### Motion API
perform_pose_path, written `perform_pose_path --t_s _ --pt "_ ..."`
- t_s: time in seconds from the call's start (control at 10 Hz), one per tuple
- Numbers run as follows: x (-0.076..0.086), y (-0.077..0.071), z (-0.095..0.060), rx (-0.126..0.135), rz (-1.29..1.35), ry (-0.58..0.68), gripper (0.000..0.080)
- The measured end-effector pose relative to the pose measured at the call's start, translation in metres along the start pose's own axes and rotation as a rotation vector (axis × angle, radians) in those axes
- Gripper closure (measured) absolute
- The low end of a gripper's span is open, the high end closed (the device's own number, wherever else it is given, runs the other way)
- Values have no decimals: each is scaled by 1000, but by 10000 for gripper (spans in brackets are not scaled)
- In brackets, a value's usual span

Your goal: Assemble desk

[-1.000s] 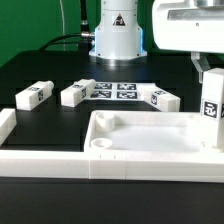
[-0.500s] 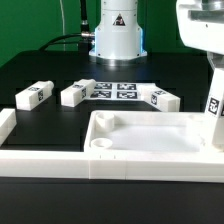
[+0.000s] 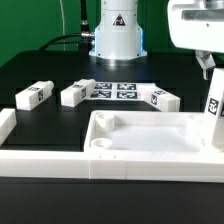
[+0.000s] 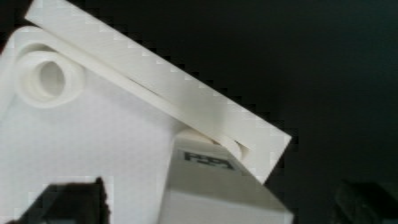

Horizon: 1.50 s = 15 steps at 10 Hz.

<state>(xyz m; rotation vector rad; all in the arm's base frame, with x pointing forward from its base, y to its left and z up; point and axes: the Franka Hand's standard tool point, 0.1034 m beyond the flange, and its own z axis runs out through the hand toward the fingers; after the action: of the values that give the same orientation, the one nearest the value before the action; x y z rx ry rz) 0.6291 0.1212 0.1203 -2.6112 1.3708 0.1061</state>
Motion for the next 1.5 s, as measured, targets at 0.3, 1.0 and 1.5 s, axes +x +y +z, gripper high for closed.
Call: perform_pose_path --t_s 0.3,1.0,1.5 --pt "0 2 0 -14 -265 4 153" --pt "5 4 -4 -137 -1041 41 150" --pt "7 5 -3 -151 -1291 25 346"
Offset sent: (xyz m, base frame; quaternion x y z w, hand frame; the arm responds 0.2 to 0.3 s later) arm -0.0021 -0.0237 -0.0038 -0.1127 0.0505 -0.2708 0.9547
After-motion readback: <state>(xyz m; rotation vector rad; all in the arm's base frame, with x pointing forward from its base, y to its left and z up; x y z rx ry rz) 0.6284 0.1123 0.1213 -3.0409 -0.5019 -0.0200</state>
